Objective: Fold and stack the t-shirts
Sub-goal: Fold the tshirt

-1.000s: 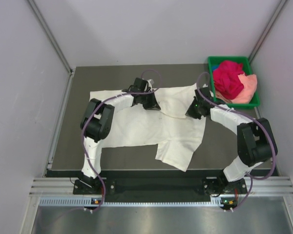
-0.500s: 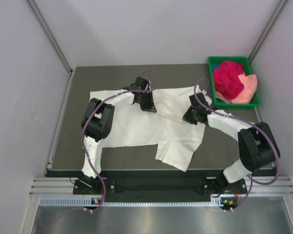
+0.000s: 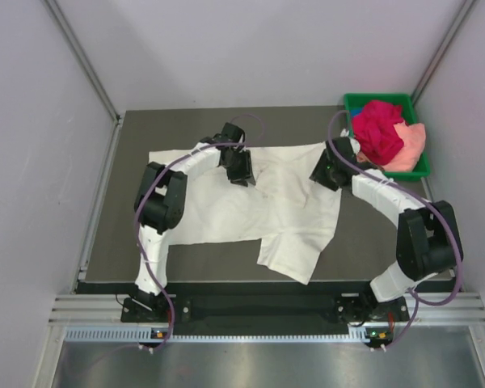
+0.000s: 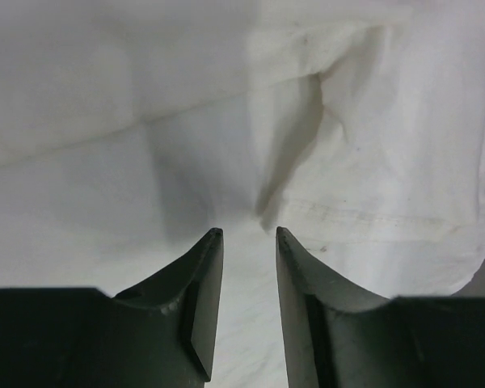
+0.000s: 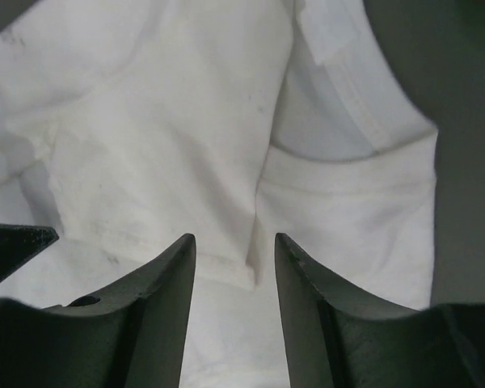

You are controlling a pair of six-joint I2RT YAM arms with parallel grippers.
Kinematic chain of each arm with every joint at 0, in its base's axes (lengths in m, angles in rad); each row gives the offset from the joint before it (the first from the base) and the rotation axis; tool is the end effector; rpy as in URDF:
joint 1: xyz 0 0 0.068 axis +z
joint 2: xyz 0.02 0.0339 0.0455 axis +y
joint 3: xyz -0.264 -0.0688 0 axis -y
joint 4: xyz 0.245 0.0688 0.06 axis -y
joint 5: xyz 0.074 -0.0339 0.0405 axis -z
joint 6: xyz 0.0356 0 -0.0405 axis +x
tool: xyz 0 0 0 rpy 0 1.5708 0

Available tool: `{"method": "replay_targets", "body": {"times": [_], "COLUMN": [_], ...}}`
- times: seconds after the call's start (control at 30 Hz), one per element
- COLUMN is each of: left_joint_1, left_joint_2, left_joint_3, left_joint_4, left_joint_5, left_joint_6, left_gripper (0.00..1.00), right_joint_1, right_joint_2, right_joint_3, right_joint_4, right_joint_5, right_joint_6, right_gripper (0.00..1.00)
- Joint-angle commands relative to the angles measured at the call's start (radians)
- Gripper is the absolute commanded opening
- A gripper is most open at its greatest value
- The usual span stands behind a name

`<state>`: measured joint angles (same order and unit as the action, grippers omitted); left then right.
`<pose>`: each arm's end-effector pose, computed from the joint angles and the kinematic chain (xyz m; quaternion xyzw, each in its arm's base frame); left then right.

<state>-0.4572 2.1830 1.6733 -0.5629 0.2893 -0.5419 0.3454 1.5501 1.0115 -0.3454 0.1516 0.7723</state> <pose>0.4141 -0.2150 0.1674 -0.0051 0.9597 -0.2395 0.1472 0.3075 0.1049 0.2188 0.2238 0.9122 0.1175 0.3225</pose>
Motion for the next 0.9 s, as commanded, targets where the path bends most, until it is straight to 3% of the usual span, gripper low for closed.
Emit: {"method": "replay_targets", "body": {"times": [0.0, 0.2, 0.33, 0.63, 0.87], "left_joint_1": [0.067, 0.271, 0.4, 0.534, 0.581], "left_joint_2": [-0.077, -0.065, -0.049, 0.063, 0.19], "left_joint_3": [0.057, 0.065, 0.074, 0.189, 0.238], "left_joint_4": [-0.077, -0.075, -0.042, -0.061, -0.072], "left_joint_5": [-0.076, -0.117, -0.13, -0.217, -0.268], "left_joint_6": [0.04, 0.033, 0.023, 0.033, 0.023], "left_gripper": [0.38, 0.38, 0.4, 0.41, 0.41], "right_joint_1": [-0.094, -0.209, -0.241, -0.266, -0.287], "right_joint_2": [0.063, 0.232, 0.295, 0.528, 0.675], "right_joint_3": [0.111, 0.274, 0.358, 0.62, 0.818], "right_joint_4": [0.075, 0.095, 0.083, 0.014, -0.027], "right_joint_5": [-0.058, -0.276, -0.282, -0.273, -0.224], "right_joint_6": [-0.223, -0.43, -0.479, -0.518, -0.481], "right_gripper": [0.44, 0.38, 0.38, 0.41, 0.37]}}
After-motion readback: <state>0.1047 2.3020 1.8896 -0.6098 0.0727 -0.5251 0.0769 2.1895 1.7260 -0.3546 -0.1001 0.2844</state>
